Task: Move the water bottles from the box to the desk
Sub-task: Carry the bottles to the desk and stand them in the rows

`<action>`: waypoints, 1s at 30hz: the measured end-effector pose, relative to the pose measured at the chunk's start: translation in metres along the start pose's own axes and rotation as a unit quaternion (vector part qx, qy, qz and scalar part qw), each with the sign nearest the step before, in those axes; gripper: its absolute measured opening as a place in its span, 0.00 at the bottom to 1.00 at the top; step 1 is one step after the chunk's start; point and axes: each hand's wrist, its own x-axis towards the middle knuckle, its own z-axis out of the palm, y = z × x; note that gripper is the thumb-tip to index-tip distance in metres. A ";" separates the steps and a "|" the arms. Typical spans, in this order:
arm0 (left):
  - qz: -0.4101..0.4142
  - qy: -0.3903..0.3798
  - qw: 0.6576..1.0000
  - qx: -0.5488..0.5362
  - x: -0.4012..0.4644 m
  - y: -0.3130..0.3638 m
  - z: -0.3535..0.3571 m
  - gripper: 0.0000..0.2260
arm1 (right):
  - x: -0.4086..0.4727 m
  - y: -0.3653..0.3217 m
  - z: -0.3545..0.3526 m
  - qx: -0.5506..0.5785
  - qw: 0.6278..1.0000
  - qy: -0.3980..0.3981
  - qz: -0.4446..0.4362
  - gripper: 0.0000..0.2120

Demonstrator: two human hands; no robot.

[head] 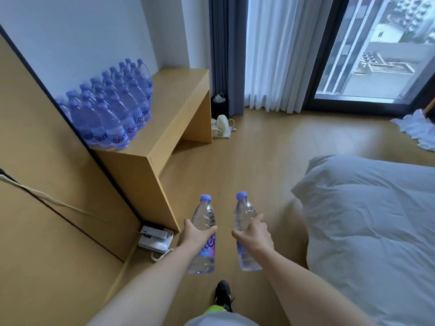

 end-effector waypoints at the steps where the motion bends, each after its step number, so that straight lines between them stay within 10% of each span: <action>1: -0.001 -0.002 1.000 0.001 0.019 0.013 -0.002 0.28 | 0.020 -0.013 -0.003 -0.001 1.000 0.003 0.001 0.37; 14: -0.037 0.059 0.996 -0.047 0.205 0.157 -0.068 0.28 | 0.219 -0.178 -0.020 0.024 0.999 0.003 -0.036 0.24; 30: -0.117 0.140 0.968 -0.173 0.402 0.296 -0.093 0.28 | 0.499 -0.346 -0.029 -0.003 0.968 -0.186 -0.170 0.26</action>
